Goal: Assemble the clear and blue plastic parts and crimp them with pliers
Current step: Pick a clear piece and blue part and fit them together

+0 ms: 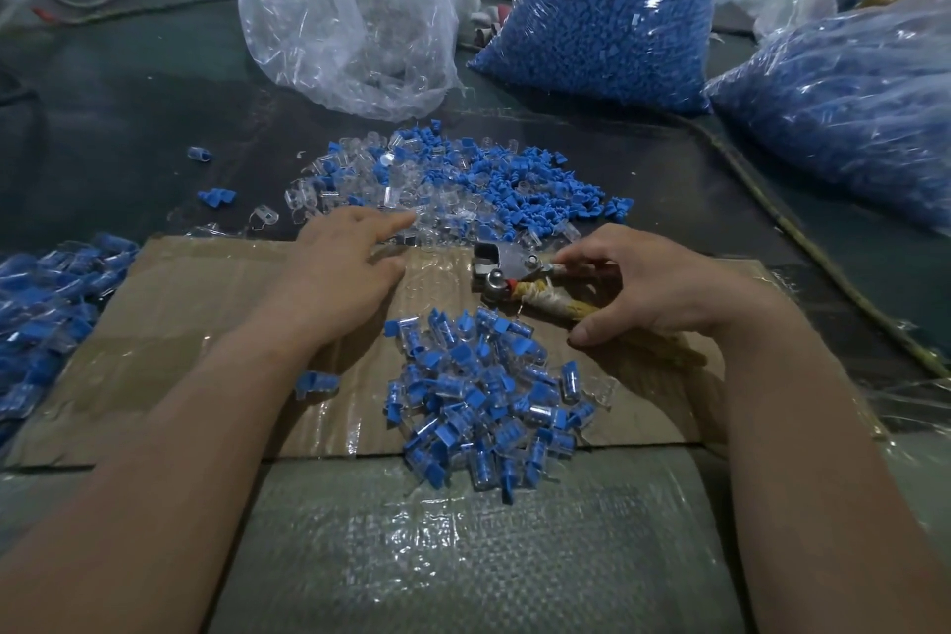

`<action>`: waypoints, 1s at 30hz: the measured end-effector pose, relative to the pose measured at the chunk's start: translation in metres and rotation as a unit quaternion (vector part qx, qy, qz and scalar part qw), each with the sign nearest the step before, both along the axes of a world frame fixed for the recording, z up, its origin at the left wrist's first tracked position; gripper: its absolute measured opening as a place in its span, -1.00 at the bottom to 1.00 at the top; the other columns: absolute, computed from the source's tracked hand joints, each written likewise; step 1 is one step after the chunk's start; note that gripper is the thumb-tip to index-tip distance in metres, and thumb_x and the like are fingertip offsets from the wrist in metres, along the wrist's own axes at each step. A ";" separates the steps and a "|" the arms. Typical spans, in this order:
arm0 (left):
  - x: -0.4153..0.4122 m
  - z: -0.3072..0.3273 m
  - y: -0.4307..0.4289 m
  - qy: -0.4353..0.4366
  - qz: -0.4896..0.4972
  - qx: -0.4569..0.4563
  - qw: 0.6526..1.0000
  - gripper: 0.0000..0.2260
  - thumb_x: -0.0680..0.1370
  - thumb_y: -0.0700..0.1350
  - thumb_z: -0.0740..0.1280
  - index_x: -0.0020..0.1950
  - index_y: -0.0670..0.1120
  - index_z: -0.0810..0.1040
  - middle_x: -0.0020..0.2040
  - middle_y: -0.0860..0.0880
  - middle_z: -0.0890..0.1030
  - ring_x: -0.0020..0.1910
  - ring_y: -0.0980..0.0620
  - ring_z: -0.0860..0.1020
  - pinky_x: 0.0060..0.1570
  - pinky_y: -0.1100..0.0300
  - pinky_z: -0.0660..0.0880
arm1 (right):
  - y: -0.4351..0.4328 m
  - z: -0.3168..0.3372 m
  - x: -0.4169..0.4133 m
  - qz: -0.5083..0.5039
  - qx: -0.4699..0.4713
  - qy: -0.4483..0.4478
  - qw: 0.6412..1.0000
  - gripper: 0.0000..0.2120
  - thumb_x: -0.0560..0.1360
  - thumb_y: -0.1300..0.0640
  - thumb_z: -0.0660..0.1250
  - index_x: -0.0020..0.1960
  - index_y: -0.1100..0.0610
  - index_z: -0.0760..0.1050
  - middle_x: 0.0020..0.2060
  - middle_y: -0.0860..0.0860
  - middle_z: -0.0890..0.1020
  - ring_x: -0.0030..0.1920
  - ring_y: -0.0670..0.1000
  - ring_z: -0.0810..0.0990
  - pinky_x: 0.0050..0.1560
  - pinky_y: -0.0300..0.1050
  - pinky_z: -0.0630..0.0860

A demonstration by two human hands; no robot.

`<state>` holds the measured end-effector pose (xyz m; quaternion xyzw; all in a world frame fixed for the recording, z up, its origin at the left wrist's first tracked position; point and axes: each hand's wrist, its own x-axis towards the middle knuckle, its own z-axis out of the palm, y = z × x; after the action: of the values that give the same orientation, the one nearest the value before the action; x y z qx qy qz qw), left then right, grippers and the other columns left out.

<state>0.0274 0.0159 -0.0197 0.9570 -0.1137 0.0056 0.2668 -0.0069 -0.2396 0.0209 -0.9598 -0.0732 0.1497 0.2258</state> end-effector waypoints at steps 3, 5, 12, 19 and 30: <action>-0.001 0.001 -0.001 -0.020 0.011 -0.027 0.999 -0.65 0.57 -0.09 0.25 0.36 0.07 0.41 0.32 -0.05 0.45 0.31 -0.04 0.36 0.33 0.01 0.22 | -0.001 0.001 -0.001 0.002 0.007 0.011 1.000 -0.35 0.21 -0.12 0.52 0.25 -0.14 0.39 0.01 -0.21 0.38 0.01 -0.16 0.37 -0.13 -0.34 0.26; -0.003 0.004 -0.002 -0.040 0.027 -0.053 0.997 -0.70 0.55 -0.11 0.29 0.28 0.02 0.50 0.23 -0.04 0.54 0.16 0.03 0.45 0.23 0.07 0.31 | 0.000 0.004 -0.002 -0.005 0.033 0.019 0.999 -0.40 0.14 -0.29 0.41 0.14 -0.18 0.42 -0.01 -0.24 0.43 -0.01 -0.20 0.40 -0.14 -0.31 0.29; -0.006 0.007 -0.004 -0.058 0.048 -0.049 0.996 -0.79 0.53 -0.10 0.32 0.15 -0.03 0.59 0.16 -0.04 0.58 0.12 0.02 0.48 0.12 0.13 0.33 | 0.003 0.003 0.002 -0.097 0.136 -0.087 0.982 -0.70 0.24 -0.21 0.38 -0.10 -0.10 0.50 -0.15 -0.18 0.58 -0.11 -0.21 0.53 -0.19 -0.34 0.37; 0.000 0.000 -0.003 -0.038 0.014 -0.032 0.999 -0.70 0.56 -0.11 0.27 0.29 0.07 0.48 0.25 -0.03 0.39 0.26 0.00 0.32 0.29 0.06 0.23 | 0.009 0.002 0.002 -0.129 0.121 -0.133 0.975 -0.90 0.42 -0.01 0.40 -0.19 -0.10 0.48 -0.22 -0.17 0.57 -0.18 -0.20 0.53 -0.28 -0.33 0.35; -0.005 0.007 -0.005 -0.081 0.045 -0.068 0.993 -0.78 0.52 -0.13 0.35 0.15 -0.10 0.60 0.09 -0.06 0.62 -0.02 0.10 0.47 0.15 0.13 0.36 | 0.018 -0.001 0.003 -0.128 0.103 -0.159 0.973 -0.95 0.46 0.05 0.38 -0.12 -0.03 0.51 -0.24 -0.18 0.56 -0.20 -0.20 0.51 -0.27 -0.37 0.35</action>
<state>0.0229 0.0107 -0.0131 0.9371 -0.0915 0.1027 0.3208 -0.0041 -0.2219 0.0200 -0.9442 0.0006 -0.0438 0.3263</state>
